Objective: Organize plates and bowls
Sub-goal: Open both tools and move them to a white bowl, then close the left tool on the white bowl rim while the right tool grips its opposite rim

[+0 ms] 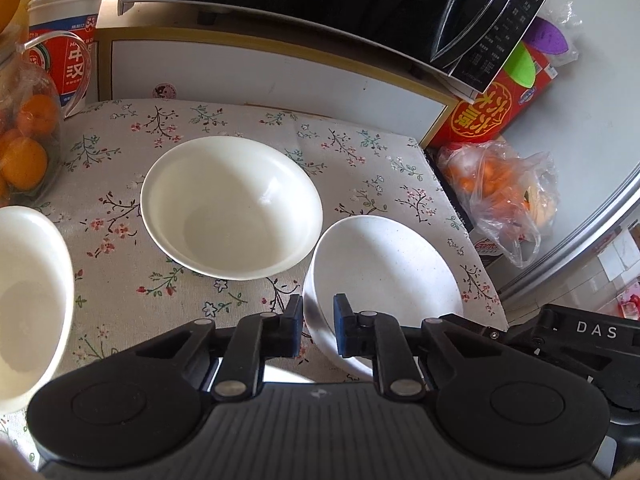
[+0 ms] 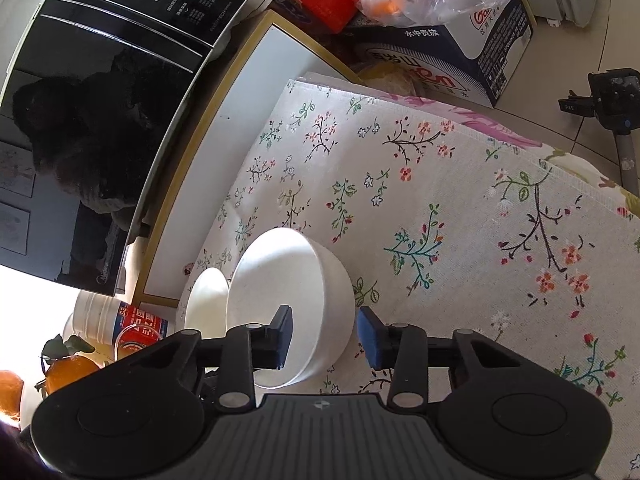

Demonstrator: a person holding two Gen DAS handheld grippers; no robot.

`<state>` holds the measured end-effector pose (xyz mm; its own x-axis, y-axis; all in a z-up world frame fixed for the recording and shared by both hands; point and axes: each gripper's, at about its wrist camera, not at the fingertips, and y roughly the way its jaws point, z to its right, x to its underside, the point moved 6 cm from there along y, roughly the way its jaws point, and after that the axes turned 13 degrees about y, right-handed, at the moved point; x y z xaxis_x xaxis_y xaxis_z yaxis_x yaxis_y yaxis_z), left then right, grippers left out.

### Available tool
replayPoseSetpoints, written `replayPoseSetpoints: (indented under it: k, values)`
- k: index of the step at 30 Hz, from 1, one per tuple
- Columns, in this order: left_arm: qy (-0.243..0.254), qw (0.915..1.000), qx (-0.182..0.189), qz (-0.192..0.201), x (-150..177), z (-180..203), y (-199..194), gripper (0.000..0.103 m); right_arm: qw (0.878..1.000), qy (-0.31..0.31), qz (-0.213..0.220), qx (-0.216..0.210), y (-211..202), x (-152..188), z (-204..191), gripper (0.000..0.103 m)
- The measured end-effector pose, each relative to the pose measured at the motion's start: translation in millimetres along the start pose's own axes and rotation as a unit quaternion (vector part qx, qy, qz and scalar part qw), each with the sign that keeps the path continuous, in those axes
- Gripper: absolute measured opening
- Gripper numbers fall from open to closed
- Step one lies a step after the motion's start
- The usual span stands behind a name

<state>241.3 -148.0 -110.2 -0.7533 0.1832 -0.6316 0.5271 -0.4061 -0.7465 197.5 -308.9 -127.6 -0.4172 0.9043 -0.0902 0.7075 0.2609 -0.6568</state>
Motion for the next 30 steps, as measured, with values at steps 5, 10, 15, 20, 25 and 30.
replayPoseSetpoints:
  k: [5, 10, 15, 20, 25, 30]
  values:
    - [0.006, 0.9999, -0.006, 0.006, 0, 1, -3, 0.012, 1.0, -0.012, 0.001, -0.001, 3, 2, 0, 0.017]
    - [-0.005, 0.9999, 0.005, 0.013, -3, 0, -11, 0.012, 1.0, -0.02, 0.001, -0.007, -4, 2, -5, 0.014]
    - [0.002, 0.9997, 0.003, 0.026, -6, 5, -25, 0.012, 0.999, -0.041, 0.005, -0.011, -16, 4, -16, 0.014]
    - [-0.008, 0.9993, 0.004, 0.037, -4, 3, -42, 0.012, 0.999, -0.05, 0.002, -0.021, -29, 8, -24, 0.014]
    - [-0.015, 0.999, 0.0, 0.043, -1, -3, -60, 0.012, 0.998, -0.063, -0.009, -0.029, -36, 16, -31, 0.014]
    - [-0.019, 0.9987, -0.01, 0.046, 3, -13, -77, 0.012, 0.996, -0.073, -0.026, -0.033, -38, 30, -39, 0.014]
